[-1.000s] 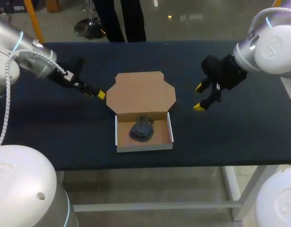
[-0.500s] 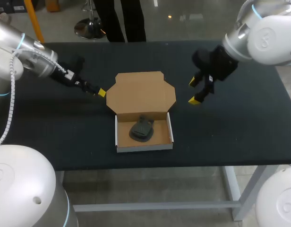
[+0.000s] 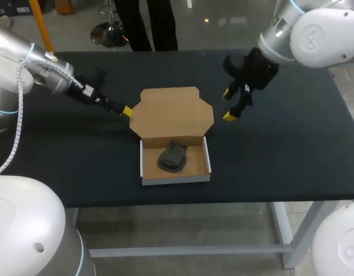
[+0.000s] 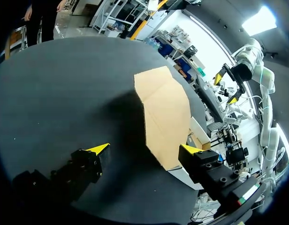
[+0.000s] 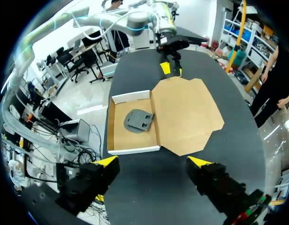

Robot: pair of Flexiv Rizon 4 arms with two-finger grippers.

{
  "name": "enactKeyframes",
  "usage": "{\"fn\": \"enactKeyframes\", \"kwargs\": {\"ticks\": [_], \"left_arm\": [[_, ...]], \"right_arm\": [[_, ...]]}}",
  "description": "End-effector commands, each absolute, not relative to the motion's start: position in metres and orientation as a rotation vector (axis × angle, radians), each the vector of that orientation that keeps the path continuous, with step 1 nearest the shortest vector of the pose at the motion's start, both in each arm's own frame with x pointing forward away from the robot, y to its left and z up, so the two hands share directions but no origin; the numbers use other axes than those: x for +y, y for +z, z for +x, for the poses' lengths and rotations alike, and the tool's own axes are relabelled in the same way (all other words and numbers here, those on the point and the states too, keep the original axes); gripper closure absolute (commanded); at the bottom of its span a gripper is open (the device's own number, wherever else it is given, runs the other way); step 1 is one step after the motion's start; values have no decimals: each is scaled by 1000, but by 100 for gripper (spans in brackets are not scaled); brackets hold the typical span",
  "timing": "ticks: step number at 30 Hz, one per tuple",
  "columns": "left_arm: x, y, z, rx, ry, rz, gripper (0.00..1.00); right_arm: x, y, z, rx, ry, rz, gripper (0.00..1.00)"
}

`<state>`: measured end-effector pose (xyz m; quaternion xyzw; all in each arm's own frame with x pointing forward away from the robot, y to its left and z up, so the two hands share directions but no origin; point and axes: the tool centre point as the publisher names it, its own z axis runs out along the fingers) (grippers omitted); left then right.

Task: Assemble the packaging by folding the flat box into shape, placing the metal phone stand inside, and closing the box properly

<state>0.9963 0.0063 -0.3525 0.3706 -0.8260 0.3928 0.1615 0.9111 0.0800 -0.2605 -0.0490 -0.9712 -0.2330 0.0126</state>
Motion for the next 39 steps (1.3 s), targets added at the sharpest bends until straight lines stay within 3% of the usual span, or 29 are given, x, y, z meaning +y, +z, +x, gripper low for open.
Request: {"fn": "enactKeyframes", "kwargs": {"ticks": [1, 20, 28, 35, 39], "left_arm": [[2, -360, 1006, -2324, 1126, 1020, 0], [-28, -359, 1000, -2258, 1154, 914, 0], [-39, -356, 994, -2246, 1172, 877, 9], [-43, -354, 991, -2235, 1179, 865, 31], [-46, -353, 987, -2217, 1183, 864, 35]], "right_arm": [[84, -259, 919, -2998, -702, -136, 0], [84, -268, 942, -2997, -625, -155, 0], [82, -269, 948, -2998, -615, -156, 0], [81, -269, 950, -3004, -602, -157, 0], [81, -270, 952, -3005, -595, -159, 0]]}}
